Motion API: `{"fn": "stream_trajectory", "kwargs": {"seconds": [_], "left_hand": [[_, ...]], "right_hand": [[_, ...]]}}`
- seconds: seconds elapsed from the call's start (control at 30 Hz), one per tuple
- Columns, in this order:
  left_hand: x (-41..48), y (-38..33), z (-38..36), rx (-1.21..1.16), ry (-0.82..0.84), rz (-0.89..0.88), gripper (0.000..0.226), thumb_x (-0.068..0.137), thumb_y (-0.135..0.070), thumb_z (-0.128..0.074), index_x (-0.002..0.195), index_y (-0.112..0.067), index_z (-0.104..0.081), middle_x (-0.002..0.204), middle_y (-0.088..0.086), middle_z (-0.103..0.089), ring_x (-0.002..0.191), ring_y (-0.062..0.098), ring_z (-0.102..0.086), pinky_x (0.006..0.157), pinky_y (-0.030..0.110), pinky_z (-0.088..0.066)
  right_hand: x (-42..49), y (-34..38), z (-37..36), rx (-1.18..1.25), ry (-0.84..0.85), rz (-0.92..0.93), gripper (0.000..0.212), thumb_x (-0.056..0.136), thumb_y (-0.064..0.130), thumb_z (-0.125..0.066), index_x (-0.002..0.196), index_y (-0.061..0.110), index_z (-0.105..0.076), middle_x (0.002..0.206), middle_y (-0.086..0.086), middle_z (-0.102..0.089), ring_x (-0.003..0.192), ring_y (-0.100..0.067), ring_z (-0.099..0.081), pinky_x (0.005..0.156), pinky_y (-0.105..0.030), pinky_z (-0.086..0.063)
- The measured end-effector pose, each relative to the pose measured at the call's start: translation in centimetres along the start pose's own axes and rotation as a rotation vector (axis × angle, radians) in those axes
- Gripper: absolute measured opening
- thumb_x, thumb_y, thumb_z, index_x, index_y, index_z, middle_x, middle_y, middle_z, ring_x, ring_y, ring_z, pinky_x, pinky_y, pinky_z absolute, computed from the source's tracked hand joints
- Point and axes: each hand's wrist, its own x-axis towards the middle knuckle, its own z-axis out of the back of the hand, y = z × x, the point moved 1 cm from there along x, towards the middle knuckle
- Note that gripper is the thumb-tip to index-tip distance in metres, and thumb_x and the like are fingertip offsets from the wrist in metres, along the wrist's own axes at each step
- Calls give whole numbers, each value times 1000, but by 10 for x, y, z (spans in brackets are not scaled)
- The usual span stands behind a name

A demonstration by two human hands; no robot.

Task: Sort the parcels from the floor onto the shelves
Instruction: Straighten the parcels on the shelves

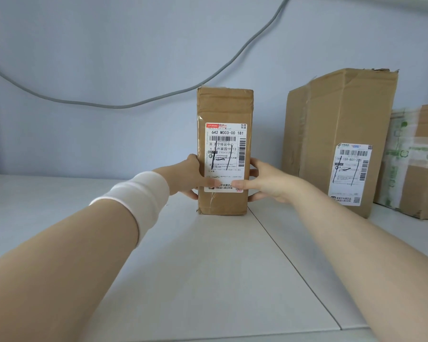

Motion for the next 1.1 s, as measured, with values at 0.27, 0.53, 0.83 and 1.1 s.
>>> {"fn": "stream_trajectory", "kwargs": {"seconds": [0.27, 0.53, 0.83, 1.1], "left_hand": [[-5, -3, 2, -7, 21, 9, 64, 79, -23, -74, 127, -12, -34, 122, 4, -59, 103, 29, -65, 89, 44, -54], [-25, -9, 0, 29, 16, 6, 64, 79, -25, -73, 128, -13, -33, 120, 2, -61, 100, 27, -66, 88, 42, -55], [-40, -16, -4, 14, 16, 16, 63, 78, -25, -74, 126, -15, -33, 118, 1, -61, 101, 27, -66, 90, 42, -54], [-45, -18, -7, -3, 8, 12, 60, 80, -20, -72, 126, -14, -33, 119, 2, -59, 103, 26, -65, 88, 42, -54]], "right_hand": [[-5, 4, -1, -6, -17, 1, 95, 71, 15, -80, 148, 24, -24, 143, -8, -44, 122, -25, -52, 83, -47, -56], [-20, 9, 0, -8, -10, 2, 97, 70, 14, -80, 148, 24, -22, 141, -9, -44, 121, -28, -52, 82, -49, -56], [-37, 13, 1, 1, -4, 9, 95, 69, 14, -81, 146, 22, -25, 141, -7, -44, 121, -25, -52, 80, -49, -57], [-42, 12, 2, 4, -5, 7, 94, 71, 13, -79, 147, 23, -23, 140, -9, -44, 120, -27, -53, 81, -49, -56]]}}
